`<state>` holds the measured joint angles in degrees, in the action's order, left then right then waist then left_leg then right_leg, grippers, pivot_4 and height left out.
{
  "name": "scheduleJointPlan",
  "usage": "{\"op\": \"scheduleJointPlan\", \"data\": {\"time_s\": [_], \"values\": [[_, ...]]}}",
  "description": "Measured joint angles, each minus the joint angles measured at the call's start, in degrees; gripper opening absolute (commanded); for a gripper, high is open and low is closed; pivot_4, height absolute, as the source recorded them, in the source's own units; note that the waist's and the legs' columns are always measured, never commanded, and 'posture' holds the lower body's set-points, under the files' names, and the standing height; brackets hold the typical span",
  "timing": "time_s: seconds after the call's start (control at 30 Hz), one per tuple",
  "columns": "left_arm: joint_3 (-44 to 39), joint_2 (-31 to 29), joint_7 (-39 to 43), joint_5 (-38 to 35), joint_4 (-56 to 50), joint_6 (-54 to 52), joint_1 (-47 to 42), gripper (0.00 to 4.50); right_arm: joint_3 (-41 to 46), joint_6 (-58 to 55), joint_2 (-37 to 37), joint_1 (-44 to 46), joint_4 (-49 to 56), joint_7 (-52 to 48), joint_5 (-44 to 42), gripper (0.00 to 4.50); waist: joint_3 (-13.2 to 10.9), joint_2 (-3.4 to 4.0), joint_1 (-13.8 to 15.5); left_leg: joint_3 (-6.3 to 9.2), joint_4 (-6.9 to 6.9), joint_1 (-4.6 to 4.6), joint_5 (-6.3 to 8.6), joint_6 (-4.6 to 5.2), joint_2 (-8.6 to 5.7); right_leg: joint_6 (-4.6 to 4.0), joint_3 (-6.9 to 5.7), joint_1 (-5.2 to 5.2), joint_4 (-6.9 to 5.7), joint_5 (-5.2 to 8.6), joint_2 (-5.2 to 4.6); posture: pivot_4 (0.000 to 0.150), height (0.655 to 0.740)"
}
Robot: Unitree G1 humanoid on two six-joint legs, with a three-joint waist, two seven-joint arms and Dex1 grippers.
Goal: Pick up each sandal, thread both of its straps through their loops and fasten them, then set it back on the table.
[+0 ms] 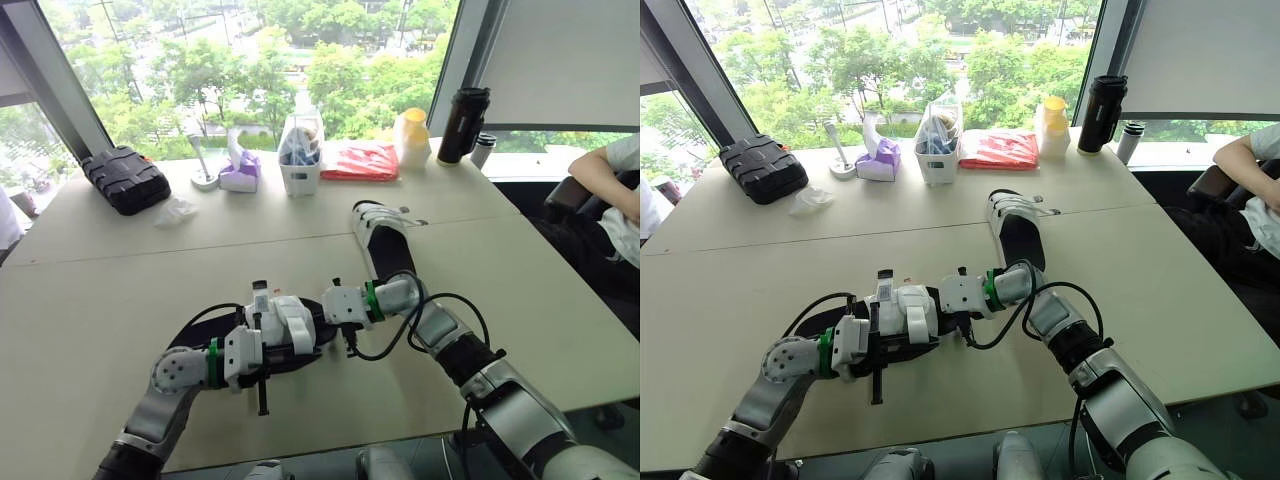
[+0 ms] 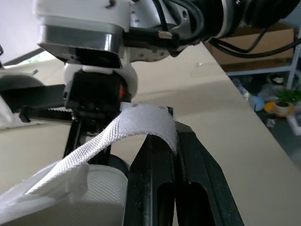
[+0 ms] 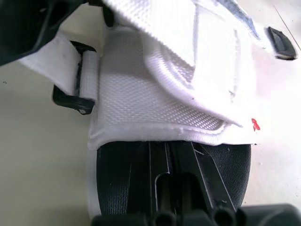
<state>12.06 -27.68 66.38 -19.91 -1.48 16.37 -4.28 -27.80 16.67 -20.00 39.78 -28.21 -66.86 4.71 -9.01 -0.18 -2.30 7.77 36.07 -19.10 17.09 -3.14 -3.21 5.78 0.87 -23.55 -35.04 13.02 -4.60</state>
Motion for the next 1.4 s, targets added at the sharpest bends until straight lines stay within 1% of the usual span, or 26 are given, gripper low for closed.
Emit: {"op": "scheduleJointPlan", "data": {"time_s": [0.23,0.33,0.43,0.5,0.67,0.83,1.07,1.2,1.4], "values": [[0.0,-0.4,-2.5,2.4,1.7,1.7,-0.8,0.06,0.0,0.0,0.1,0.2,-0.1,0.0,0.2,0.0,0.0,0.0,0.0,0.01,0.0,0.01,0.0,0.0,0.0,0.0,0.0,0.0,0.0,0.0,0.0,0.15,0.74],[-1.0,-0.4,-5.0,2.2,1.7,-0.5,-1.0,0.06,0.0,0.0,0.1,0.2,-0.1,0.0,0.4,0.0,0.0,0.0,0.0,0.03,0.0,0.01,0.0,0.0,0.01,0.0,0.0,0.0,-0.01,0.0,0.0,0.15,0.74],[-1.8,-0.4,-6.3,1.3,0.4,-4.1,-1.0,0.88,0.0,0.0,0.3,0.3,-0.1,0.0,0.6,0.0,0.0,0.0,-0.1,0.03,0.0,0.02,0.0,0.0,0.01,0.01,-0.01,0.0,-0.01,0.0,0.01,0.15,0.74],[-2.2,-1.0,-6.9,0.7,0.1,-6.7,-0.5,1.82,0.0,0.0,0.4,0.4,-0.2,0.0,0.6,0.0,0.0,0.01,-0.1,0.03,0.0,0.01,0.0,0.0,0.01,0.01,-0.01,-0.01,-0.02,0.0,0.03,0.15,0.74],[-3.0,-1.8,-7.6,-1.0,-3.7,-11.5,2.3,4.42,0.0,0.3,0.8,0.7,-0.8,0.0,0.6,0.0,0.0,0.02,-0.3,0.03,-0.02,0.01,0.0,0.0,0.04,0.0,0.0,-0.04,-0.03,0.0,0.05,0.15,0.74],[-6.7,-5.6,-7.9,-4.3,-10.1,-15.1,9.3,4.47,-0.1,0.7,0.8,0.9,-1.2,-0.3,0.6,0.0,-0.1,0.06,-0.2,0.03,-0.07,-0.01,0.0,0.0,0.07,-0.04,0.01,-0.1,-0.03,0.02,0.05,0.15,0.74],[-10.4,-6.7,-9.1,-8.7,-17.2,-21.0,16.7,4.47,0.0,0.9,0.8,1.0,-1.3,-0.4,0.6,0.0,-0.1,0.03,-0.2,0.04,-0.06,-0.08,0.0,0.0,0.07,-0.15,0.01,-0.14,-0.03,0.09,0.04,0.15,0.74],[-10.7,-6.5,-10.2,-10.9,-18.7,-25.8,17.4,4.47,0.0,1.0,0.8,1.0,-1.3,-0.4,0.6,0.0,-0.1,0.02,-0.2,0.04,-0.06,-0.13,0.0,0.0,0.07,-0.15,0.0,-0.14,-0.03,0.1,0.04,0.15,0.74],[-9.8,-2.9,-12.5,-12.9,-18.3,-31.2,16.7,4.47,0.0,1.0,0.8,0.9,-1.3,-0.3,0.6,0.0,-0.1,0.02,-0.2,0.03,-0.06,-0.13,0.0,0.0,0.07,-0.15,0.0,-0.13,-0.03,0.09,0.05,0.15,0.74]]}}
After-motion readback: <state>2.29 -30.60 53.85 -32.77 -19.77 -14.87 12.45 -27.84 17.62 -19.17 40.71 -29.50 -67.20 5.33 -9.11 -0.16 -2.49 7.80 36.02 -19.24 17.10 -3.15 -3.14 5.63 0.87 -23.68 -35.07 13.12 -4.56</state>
